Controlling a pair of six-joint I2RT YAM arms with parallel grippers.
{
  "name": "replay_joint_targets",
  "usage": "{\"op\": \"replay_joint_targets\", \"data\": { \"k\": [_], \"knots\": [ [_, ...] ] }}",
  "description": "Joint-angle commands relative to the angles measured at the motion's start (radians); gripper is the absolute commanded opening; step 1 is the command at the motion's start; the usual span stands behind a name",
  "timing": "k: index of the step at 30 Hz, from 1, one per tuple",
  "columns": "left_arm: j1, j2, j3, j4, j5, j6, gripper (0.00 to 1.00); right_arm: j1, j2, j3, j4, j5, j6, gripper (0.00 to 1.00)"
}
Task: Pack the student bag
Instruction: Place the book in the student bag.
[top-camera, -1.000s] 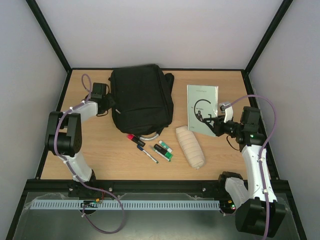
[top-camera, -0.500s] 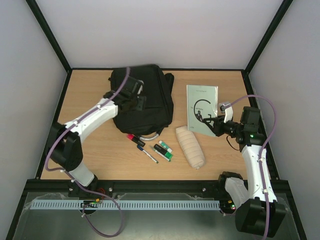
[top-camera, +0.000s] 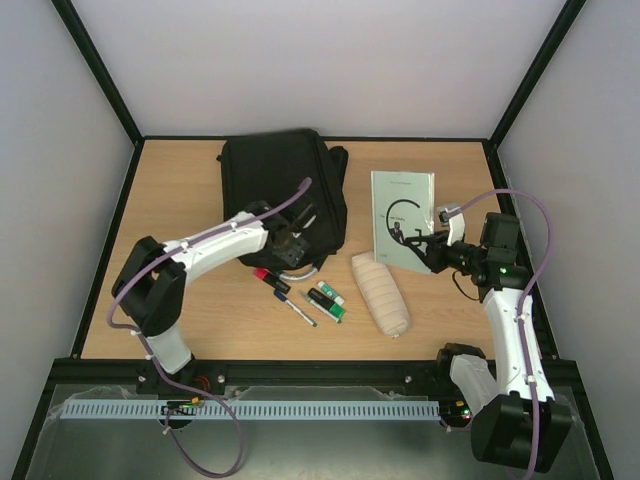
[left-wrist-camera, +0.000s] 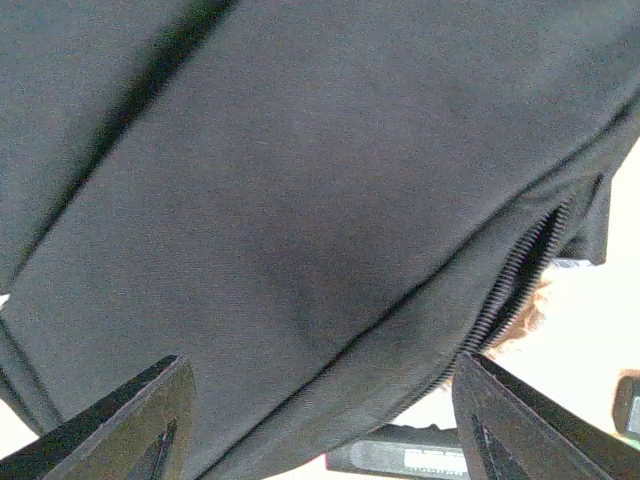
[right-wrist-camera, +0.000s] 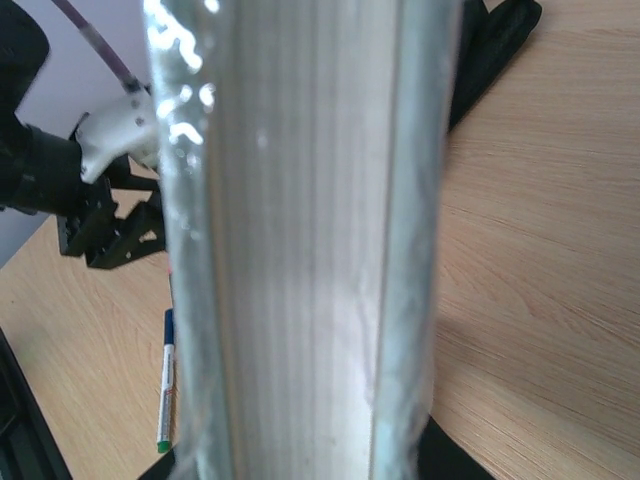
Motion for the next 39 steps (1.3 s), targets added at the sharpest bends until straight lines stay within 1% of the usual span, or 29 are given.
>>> {"op": "replay_joint_targets", "data": {
  "k": [1, 6, 8, 11, 12, 17, 21, 25, 33, 34, 36, 38, 39],
  "knots": [
    [-0.063, 0.068, 0.017, -0.075, -0.077, 0.058, 0.73, 0.000, -0.013, 0.023, 0.032, -0.082, -0.026, 0.01],
    [-0.105, 0.098, 0.026, -0.102, -0.120, 0.052, 0.71, 0.000, -0.018, 0.024, 0.030, -0.083, -0.029, 0.01],
    [-0.107, 0.113, 0.020, -0.113, -0.183, 0.042, 0.71, 0.000, -0.018, 0.025, 0.028, -0.087, -0.029, 0.01],
    [-0.108, 0.144, 0.018, -0.121, -0.314, 0.022, 0.69, 0.000, -0.017, 0.026, 0.026, -0.089, -0.031, 0.01],
    [-0.109, 0.146, 0.020, -0.115, -0.322, 0.020, 0.68, 0.000, -0.017, 0.026, 0.025, -0.091, -0.032, 0.01],
    [-0.112, 0.124, 0.037, -0.072, -0.244, 0.045, 0.68, 0.000, -0.015, 0.026, 0.021, -0.093, -0.036, 0.01],
    [-0.103, 0.124, 0.037, -0.061, -0.222, 0.100, 0.70, 0.000, -0.014, 0.027, 0.022, -0.095, -0.035, 0.01],
    [-0.082, 0.168, 0.057, -0.070, -0.208, 0.097, 0.65, 0.000, -0.011, 0.028, 0.019, -0.097, -0.037, 0.01],
    [-0.079, 0.248, 0.076, -0.046, -0.284, 0.098, 0.46, 0.000, -0.006, 0.028, 0.017, -0.100, -0.038, 0.01],
    [-0.079, 0.259, 0.084, -0.046, -0.291, 0.098, 0.41, 0.000, -0.006, 0.029, 0.016, -0.100, -0.038, 0.01],
    [-0.081, 0.275, 0.112, -0.052, -0.310, 0.086, 0.28, 0.000, -0.006, 0.029, 0.016, -0.099, -0.038, 0.01],
    [-0.086, 0.273, 0.148, -0.062, -0.337, 0.074, 0.12, 0.000, -0.006, 0.029, 0.015, -0.096, -0.038, 0.01],
    [-0.091, 0.266, 0.165, -0.060, -0.353, 0.074, 0.07, 0.000, -0.005, 0.029, 0.015, -0.094, -0.038, 0.01]
  ]
}}
